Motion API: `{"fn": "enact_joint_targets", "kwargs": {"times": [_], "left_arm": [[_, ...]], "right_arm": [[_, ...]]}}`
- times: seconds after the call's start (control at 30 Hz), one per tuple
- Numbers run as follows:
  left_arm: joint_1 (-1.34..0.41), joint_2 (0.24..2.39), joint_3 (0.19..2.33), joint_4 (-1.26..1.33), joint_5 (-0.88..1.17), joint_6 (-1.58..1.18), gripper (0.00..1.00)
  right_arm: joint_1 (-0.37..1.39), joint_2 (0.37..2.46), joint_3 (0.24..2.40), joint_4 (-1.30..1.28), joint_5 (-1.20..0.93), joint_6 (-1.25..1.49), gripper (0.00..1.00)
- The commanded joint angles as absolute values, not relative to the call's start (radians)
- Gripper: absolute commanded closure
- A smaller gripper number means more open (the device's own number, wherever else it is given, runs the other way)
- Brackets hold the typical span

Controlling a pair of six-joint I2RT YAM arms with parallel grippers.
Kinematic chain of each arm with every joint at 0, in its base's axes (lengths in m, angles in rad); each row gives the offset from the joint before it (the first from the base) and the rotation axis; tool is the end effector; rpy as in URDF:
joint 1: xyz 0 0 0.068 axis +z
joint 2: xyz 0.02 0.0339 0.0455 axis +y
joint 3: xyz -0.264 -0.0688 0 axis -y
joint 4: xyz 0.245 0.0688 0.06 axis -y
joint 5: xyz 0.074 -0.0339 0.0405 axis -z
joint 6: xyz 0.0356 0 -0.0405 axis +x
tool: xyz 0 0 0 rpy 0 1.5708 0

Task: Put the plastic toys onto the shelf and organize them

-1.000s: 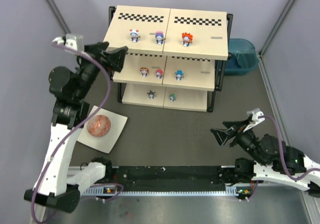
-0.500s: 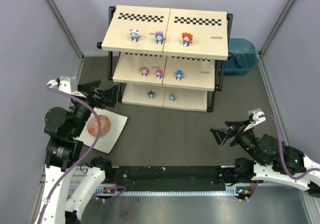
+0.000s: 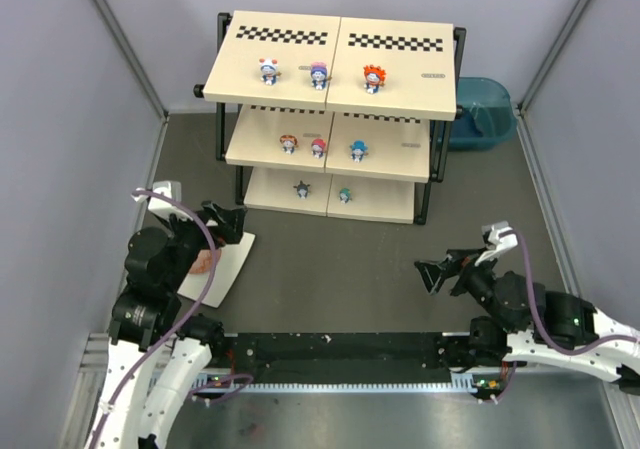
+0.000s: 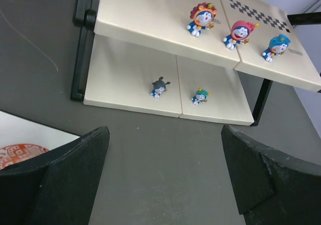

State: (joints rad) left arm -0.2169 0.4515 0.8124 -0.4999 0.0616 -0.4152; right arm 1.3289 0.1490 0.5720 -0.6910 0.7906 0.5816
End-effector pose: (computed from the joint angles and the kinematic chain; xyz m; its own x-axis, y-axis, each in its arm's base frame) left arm 0.0962 -0.0234 0.3562 -0.2345 -0.3606 -0.9028 0.1964 0.8919 -0.4073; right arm 0.0373 0.0456 0.2817 -0.3380 0.2433 -0.9092 -0.3986 0.8381 0.3725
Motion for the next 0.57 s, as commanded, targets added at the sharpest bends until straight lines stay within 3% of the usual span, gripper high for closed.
{"fn": "enact_joint_targets", "kwargs": {"times": [0.0, 0.53], "left_arm": [[-0.218, 0.404, 0.762, -0.463, 0.021, -0.449, 0.01], [-0.218, 0.364, 0.675, -0.475, 0.009, -0.454, 0.01]], "right_arm": [[1.341, 0.195, 0.577, -0.681, 0.816, 0.606, 0.01], [1.342, 0.204, 0.538, -0.684, 0.807, 0.638, 0.01]]}}
